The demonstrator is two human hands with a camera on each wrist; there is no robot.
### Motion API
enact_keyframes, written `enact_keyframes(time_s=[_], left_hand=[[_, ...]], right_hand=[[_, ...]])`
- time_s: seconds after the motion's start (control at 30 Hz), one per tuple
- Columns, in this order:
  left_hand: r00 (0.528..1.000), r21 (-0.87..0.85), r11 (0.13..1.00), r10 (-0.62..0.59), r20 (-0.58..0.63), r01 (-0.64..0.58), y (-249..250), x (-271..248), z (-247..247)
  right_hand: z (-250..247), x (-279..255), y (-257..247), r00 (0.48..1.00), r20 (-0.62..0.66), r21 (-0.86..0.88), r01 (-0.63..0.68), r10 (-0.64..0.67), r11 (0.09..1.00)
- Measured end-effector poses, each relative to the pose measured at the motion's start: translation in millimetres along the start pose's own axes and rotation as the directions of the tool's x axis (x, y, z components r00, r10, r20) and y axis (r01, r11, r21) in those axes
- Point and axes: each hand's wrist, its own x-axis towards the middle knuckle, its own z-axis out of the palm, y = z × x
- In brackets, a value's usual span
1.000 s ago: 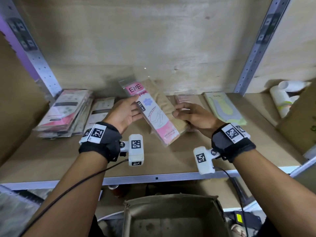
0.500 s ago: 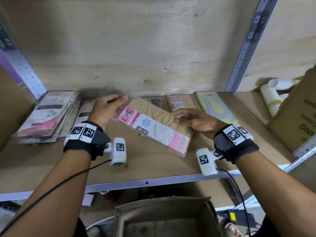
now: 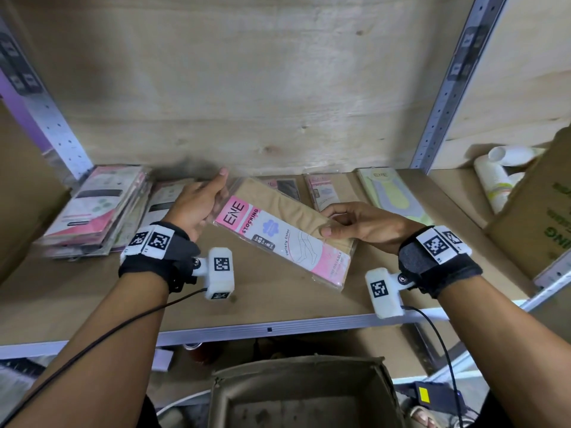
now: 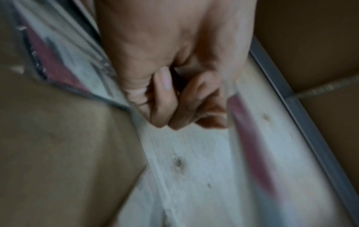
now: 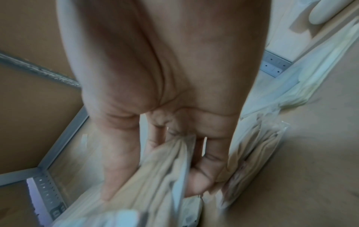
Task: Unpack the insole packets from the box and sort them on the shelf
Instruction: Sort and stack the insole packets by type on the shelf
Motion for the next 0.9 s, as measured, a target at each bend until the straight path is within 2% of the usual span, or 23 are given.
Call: enact_keyframes(time_s=[0.07, 0.1, 0.13, 0.23, 0.27, 0.33, 0.4, 0.47, 0.53, 0.6, 0.7, 0.77, 0.9], left_hand=[[0.992, -0.095, 0.99, -0.091, 0.092, 0.1, 0.7, 0.1, -0.8], [0.989, -0.111, 0.986, -0.112, 0.099, 0.122, 0.3, 0.5, -0.3], [0.99, -0.131, 0.982, -0.124, 0.072, 0.133, -0.4, 0.7, 0.9], [0.978, -0.251, 0.957, -0.178, -0.109, 0.146, -4.3, 0.7, 5.9], [0.971, -0.292, 0.943, -0.204, -0.123, 0.161, -5.7, 0.1, 7.3], [0.966, -0.355, 0.912, -0.248, -0.072, 0.207, -7.0, -2.5, 13.1], [0.965, -0.316, 0.914, -0.261, 0.023, 0.255, -7.1, -7.3, 26.1], [0.957, -0.161, 0.95, -0.242, 0.159, 0.267, -6.1, -13.6, 45.6], [0.924, -0.028, 0.968, -0.229, 0.306, 0.249, -5.4, -19.7, 67.4], [0.897, 0.004, 0.975, -0.207, 0.391, 0.223, -4.6, -24.0, 85.9], [0.925, -0.05, 0.983, -0.149, 0.348, 0.177, -2.3, -23.4, 104.8], [0.951, -0.073, 0.986, -0.121, 0.286, 0.148, 0.1, -20.7, 113.5], [0.967, -0.04, 0.994, -0.087, 0.239, 0.1, 5.0, -14.6, 128.6]], right_hand=[[0.2, 0.6, 1.1, 1.0, -0.005, 0.015, 0.008, -0.008, 1.0], [0.6, 1.0, 1.5, 1.0, -0.007, 0.025, 0.011, -0.011, 1.0], [0.8, 1.4, 1.7, 1.0, -0.01, 0.034, 0.014, -0.013, 0.999], [-0.2, 3.5, 2.9, 0.999, -0.039, 0.107, 0.009, -0.005, 0.994], [-0.5, 4.8, 3.0, 0.998, -0.066, 0.164, 0.006, 0.005, 0.986], [-1.3, 8.1, 3.5, 0.99, -0.137, 0.29, 0.011, 0.03, 0.957], [-3.3, 12.0, 3.9, 0.978, -0.2, 0.383, 0.02, 0.062, 0.924], [-5.1, 14.3, 4.1, 0.966, -0.249, 0.453, 0.048, 0.074, 0.89], [-6.6, 16.7, 5.3, 0.953, -0.293, 0.5, 0.084, 0.077, 0.862], [-7.8, 19.6, 7.7, 0.933, -0.349, 0.529, 0.117, 0.09, 0.84], [-11.0, 23.3, 10.4, 0.908, -0.408, 0.532, 0.153, 0.094, 0.833], [-16.0, 23.6, 11.6, 0.886, -0.452, 0.486, 0.148, 0.103, 0.861], [-32.6, 22.8, 14.0, 0.841, -0.528, 0.32, 0.068, 0.119, 0.945]])
